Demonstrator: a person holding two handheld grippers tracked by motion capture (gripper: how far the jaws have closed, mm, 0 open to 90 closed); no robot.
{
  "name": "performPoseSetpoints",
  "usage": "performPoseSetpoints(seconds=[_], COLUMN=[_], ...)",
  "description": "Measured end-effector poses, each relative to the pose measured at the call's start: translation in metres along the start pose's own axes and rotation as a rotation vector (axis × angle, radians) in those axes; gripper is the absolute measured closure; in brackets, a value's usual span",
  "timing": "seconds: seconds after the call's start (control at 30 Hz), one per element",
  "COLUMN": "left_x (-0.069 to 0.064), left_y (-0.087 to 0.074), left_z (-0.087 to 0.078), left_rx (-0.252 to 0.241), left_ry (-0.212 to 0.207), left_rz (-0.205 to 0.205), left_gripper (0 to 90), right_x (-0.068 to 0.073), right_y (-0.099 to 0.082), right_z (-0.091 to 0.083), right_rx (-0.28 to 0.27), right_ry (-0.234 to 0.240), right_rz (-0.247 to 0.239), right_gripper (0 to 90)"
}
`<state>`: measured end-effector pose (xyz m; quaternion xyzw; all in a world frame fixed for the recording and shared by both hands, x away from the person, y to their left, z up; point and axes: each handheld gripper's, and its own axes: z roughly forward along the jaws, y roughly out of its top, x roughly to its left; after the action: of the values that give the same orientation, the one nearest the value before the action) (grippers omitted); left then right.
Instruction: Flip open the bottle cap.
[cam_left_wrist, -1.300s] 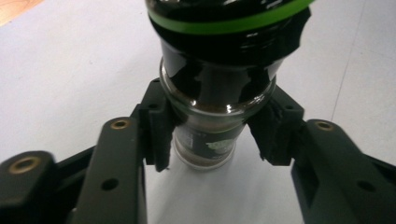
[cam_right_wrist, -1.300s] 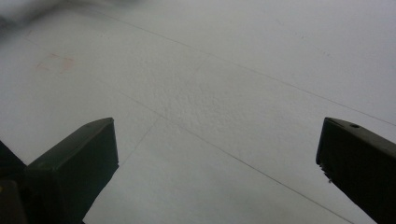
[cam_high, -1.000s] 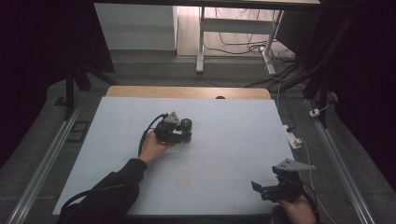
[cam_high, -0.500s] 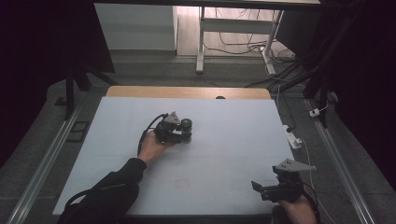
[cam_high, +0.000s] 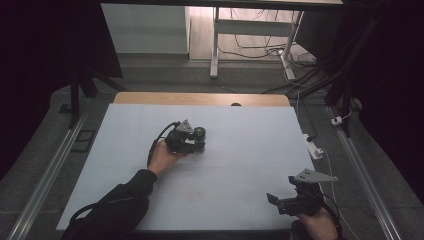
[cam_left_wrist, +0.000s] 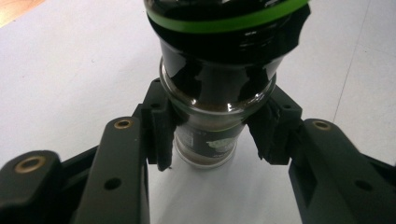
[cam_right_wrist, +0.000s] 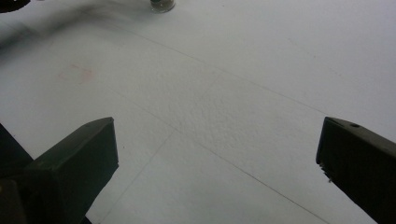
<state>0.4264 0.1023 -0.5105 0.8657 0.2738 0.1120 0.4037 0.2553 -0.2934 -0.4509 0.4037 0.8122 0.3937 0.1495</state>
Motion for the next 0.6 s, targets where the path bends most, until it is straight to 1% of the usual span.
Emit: performPoseSetpoints(seconds=[0.27,0.37,0.5,0.6], left_x=[0.000,0.000,0.000,0.000], left_y=[0.001,0.001,0.001,0.001], left_z=[0.000,0.000,0.000,0.000], left_rx=[0.006,0.006,0.008,0.009], left_ry=[-0.001,-0.002,-0.003,-0.001], left_rz=[-0.003,-0.003,-0.003,-0.005], left_gripper=[53.7,53.7,53.7,53.7], right_x=[0.006,0.008,0.010,0.012], right_y=[0.008,0.011,0.016,0.021], right_z=[0.006,0.009,0.012,0.015], right_rx=[-0.008,-0.013,-0.034,-0.045], right_ry=[0.041,0.051,0.079,0.085], right_rz=[-0.050,-0.057,-0.027,-0.026], right_gripper=[0.0,0.0,0.0,0.0])
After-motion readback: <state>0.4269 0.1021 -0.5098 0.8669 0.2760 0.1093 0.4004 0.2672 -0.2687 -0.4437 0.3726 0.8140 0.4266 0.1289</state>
